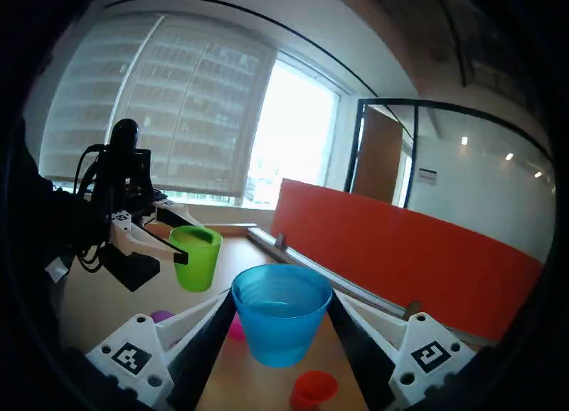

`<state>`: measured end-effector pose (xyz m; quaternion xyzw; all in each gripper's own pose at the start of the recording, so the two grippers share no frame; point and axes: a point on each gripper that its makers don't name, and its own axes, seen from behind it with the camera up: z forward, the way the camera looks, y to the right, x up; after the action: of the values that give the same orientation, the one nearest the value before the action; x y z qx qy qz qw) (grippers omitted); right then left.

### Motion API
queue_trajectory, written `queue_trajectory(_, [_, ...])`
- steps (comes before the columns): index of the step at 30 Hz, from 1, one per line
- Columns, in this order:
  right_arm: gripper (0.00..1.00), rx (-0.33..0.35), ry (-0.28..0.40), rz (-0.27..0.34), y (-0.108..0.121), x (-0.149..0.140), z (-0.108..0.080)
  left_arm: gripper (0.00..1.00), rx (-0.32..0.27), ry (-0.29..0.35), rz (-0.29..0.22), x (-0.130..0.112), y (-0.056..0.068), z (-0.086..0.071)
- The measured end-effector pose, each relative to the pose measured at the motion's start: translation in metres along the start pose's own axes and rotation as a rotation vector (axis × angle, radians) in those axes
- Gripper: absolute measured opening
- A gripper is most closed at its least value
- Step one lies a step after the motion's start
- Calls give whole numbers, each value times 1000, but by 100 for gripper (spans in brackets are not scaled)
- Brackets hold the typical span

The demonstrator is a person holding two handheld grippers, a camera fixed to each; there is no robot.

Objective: Pour water

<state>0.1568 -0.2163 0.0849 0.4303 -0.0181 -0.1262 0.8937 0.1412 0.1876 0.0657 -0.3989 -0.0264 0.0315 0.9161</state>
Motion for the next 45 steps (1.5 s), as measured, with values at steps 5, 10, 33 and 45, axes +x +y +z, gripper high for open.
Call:
queue_trajectory(5, [91,3,-3,-26,0,4,1,88,-3,2,-6,-1,2,0])
queue_trajectory(10, [91,7,-4,-52,1,8,1,88,-6,2,-10,-4,3,0])
queue_trajectory(33, [91,34,-24,-171,-3,19,9,88,-28,-4,-11,-10,14,2])
queue_trajectory(45, [91,44,-23,-215,-3,27,16,88,-35,-13,-5,-17,20,2])
